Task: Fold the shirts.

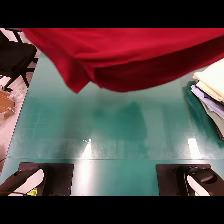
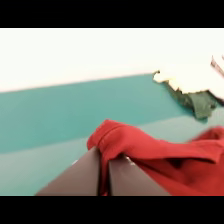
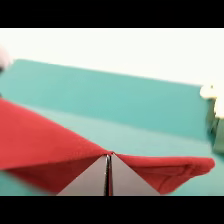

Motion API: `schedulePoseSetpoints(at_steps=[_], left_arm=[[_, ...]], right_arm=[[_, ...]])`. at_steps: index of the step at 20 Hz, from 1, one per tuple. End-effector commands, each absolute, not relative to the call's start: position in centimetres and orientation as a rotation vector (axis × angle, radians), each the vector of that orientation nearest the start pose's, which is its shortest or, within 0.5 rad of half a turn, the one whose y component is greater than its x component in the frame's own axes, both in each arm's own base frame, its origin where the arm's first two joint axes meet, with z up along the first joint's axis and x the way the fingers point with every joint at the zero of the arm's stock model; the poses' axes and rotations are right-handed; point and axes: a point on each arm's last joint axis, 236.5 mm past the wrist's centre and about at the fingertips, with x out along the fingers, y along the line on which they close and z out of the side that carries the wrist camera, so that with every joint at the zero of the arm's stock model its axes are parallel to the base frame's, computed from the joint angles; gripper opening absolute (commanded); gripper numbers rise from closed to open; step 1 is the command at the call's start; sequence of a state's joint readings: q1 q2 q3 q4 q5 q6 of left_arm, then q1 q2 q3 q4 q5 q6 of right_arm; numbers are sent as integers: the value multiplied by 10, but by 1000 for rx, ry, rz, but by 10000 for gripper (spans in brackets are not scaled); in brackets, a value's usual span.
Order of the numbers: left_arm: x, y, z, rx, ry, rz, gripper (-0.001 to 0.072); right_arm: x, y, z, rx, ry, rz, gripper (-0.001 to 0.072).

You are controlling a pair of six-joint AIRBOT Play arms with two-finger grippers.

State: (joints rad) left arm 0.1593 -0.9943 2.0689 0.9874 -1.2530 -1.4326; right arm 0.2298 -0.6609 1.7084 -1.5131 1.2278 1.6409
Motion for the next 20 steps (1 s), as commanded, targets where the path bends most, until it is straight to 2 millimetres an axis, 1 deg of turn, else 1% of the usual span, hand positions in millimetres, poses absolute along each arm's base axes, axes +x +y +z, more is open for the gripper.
schedulePoseSetpoints(at_steps=[1, 2, 3, 4, 5, 6, 7, 8, 9, 11, 12, 13, 14, 15, 16, 18, 19, 20], left_arm=[[262, -82, 522, -86, 38, -383, 31], [264, -81, 517, -96, 59, -382, 31], [272, -81, 504, -125, 108, -384, 31], [285, -81, 479, -163, 191, -388, 31], [304, -80, 445, -193, 296, -393, 31], [322, -78, 405, -227, 411, -393, 31], [337, -76, 358, -265, 539, -388, 31], [345, -76, 313, -306, 657, -385, 31], [352, -75, 262, -345, 774, -377, 31], [361, -71, 170, -421, 947, -343, 31], [363, -71, 132, -454, 1003, -318, 31], [365, -73, 98, -473, 1034, -302, 31], [369, -74, 74, -489, 1038, -275, 31], [377, -75, 54, -498, 1023, -247, 31], [385, -77, 41, -501, 1008, -228, 31], [399, -80, 27, -497, 980, -205, 31], [405, -79, 22, -499, 972, -193, 31], [408, -79, 18, -506, 973, -186, 31]], right_arm=[[207, 60, 465, 90, 152, 270, 18], [221, 64, 449, 80, 229, 267, 18], [240, 68, 422, 64, 336, 262, 18], [264, 76, 389, 36, 445, 268, 18], [293, 83, 350, 6, 555, 268, 18], [322, 90, 314, -21, 634, 268, 18], [355, 93, 277, -45, 688, 257, 18], [384, 92, 244, -50, 724, 242, 18], [413, 88, 210, -43, 763, 220, 18], [460, 75, 150, -32, 837, 176, 18], [478, 69, 124, -24, 870, 156, 18], [495, 64, 99, -13, 914, 143, 18], [509, 65, 78, 11, 951, 145, 18], [523, 68, 58, 37, 983, 150, 18], [533, 73, 41, 58, 1008, 155, 18], [548, 76, 10, 103, 1072, 134, 20], [552, 76, 0, 116, 1099, 127, 22], [553, 74, -4, 120, 1126, 121, 48]])
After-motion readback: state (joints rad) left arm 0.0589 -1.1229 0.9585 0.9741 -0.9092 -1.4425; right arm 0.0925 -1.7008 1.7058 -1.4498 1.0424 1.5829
